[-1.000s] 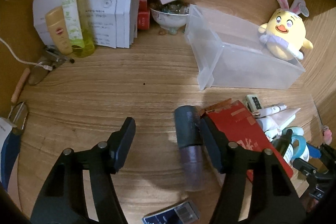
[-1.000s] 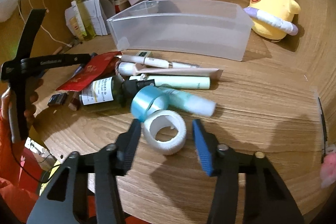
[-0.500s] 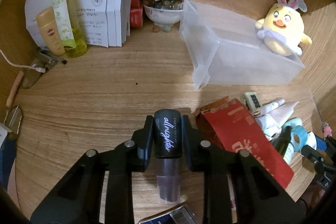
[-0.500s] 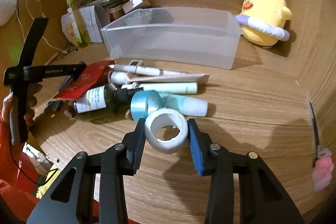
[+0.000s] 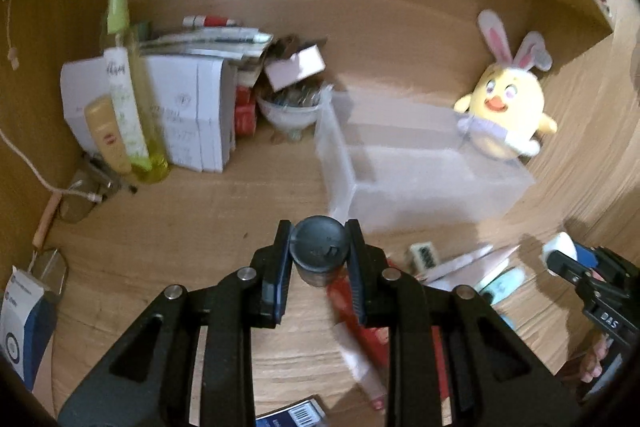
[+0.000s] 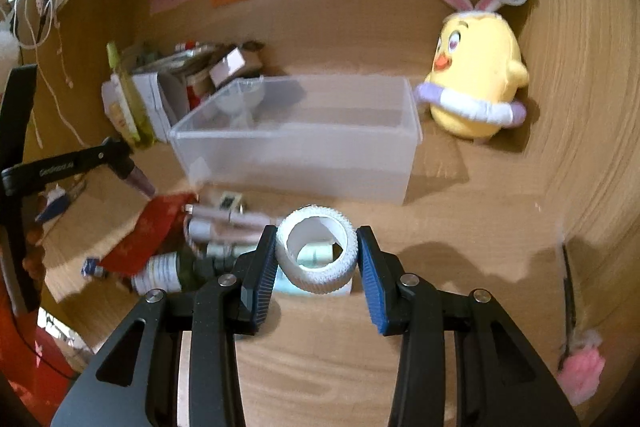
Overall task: Organize objects
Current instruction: 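Carry both items over the clear box and open both tools to drop them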
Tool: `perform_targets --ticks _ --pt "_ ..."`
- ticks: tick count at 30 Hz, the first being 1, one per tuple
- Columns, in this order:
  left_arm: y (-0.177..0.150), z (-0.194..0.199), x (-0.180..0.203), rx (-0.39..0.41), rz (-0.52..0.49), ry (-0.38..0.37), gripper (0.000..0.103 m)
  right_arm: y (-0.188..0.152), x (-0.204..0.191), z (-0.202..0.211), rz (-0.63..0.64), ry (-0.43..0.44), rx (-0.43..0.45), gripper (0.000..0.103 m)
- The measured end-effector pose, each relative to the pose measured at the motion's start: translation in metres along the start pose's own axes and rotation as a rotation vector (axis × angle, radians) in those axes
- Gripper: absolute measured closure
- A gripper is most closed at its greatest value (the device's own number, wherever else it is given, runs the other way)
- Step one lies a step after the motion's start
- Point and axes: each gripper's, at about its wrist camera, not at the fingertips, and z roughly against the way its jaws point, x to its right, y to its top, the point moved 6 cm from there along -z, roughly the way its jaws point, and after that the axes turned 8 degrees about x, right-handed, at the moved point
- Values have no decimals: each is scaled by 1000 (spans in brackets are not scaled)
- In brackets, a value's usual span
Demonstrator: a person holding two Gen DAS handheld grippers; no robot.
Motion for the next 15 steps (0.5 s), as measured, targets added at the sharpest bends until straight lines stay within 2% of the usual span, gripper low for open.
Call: perform_targets --ticks 9,15 --pt "34 9 30 82 -29 -66 78 49 0 -13 28 9 89 67" --pt "55 6 47 117 -48 -84 78 76 -6 -29 73 15 120 67"
